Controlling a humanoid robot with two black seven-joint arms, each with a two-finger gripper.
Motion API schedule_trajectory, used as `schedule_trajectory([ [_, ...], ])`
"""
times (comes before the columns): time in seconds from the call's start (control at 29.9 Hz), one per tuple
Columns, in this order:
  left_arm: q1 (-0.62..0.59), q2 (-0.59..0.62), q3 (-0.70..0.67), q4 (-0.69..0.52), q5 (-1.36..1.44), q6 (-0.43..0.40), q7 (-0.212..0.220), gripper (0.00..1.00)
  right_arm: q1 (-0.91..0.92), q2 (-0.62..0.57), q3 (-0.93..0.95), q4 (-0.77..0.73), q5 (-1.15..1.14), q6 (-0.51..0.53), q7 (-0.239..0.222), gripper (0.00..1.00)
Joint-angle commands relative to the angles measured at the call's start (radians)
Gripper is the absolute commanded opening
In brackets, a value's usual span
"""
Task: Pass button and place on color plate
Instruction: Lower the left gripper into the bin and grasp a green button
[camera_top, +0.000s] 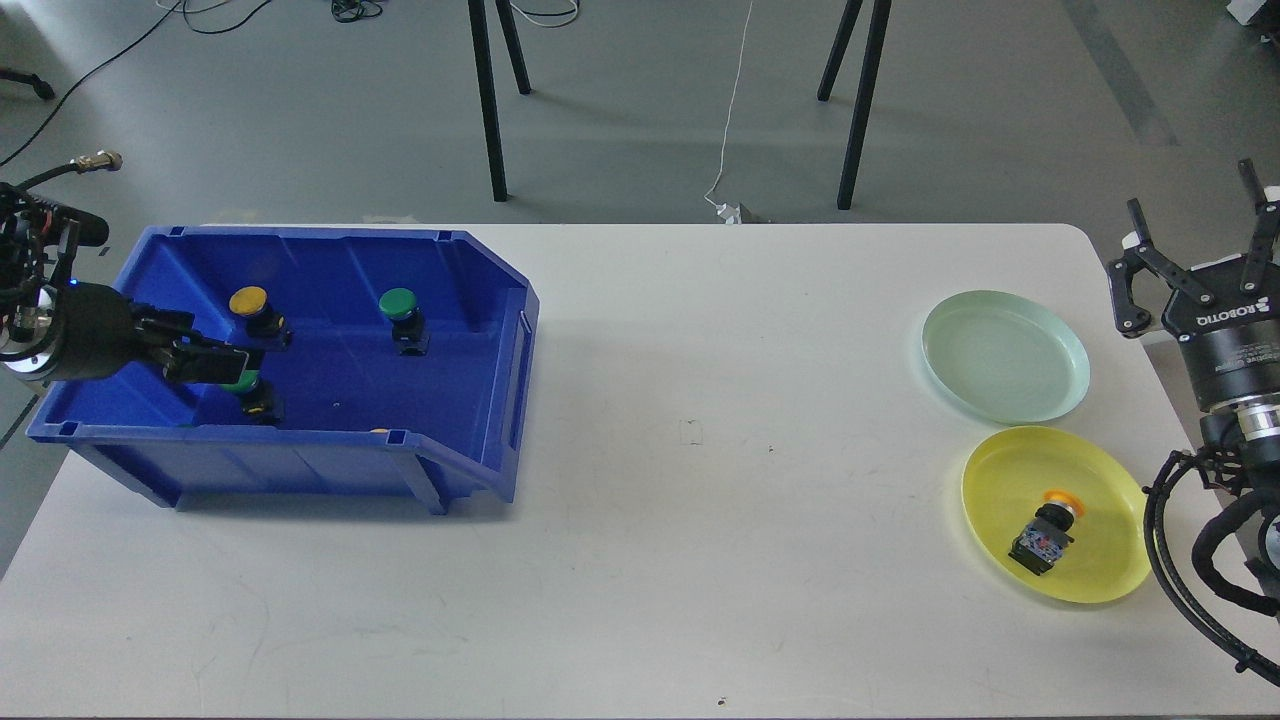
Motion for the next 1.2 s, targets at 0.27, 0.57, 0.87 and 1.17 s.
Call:
schedule_trajectory([
  [0.27, 0.010, -0.118, 0.009, 0.144, 0.028, 0.000, 0.000, 0.96, -0.006, -0.001, 0.002, -0.003, 0.000, 0.000, 0.000, 0.72],
  [0.57, 0.010, -0.122, 0.024, 0.146, 0.026, 0.000, 0.000, 0.96, -0.009, -0.001, 0.001, -0.005, 0.000, 0.000, 0.000, 0.72],
  [0.87, 0.012, -0.144, 0.030, 0.167, 0.026, 0.000, 0.000, 0.93, -0.016, -0.007, 0.007, -0.003, 0.003, 0.000, 0.000, 0.72],
  [1.17, 0.027, -0.144, 0.030, 0.167, 0.028, 0.000, 0.000, 0.76, -0.030, -0.007, 0.007, -0.003, 0.003, 0.000, 0.000, 0.73],
])
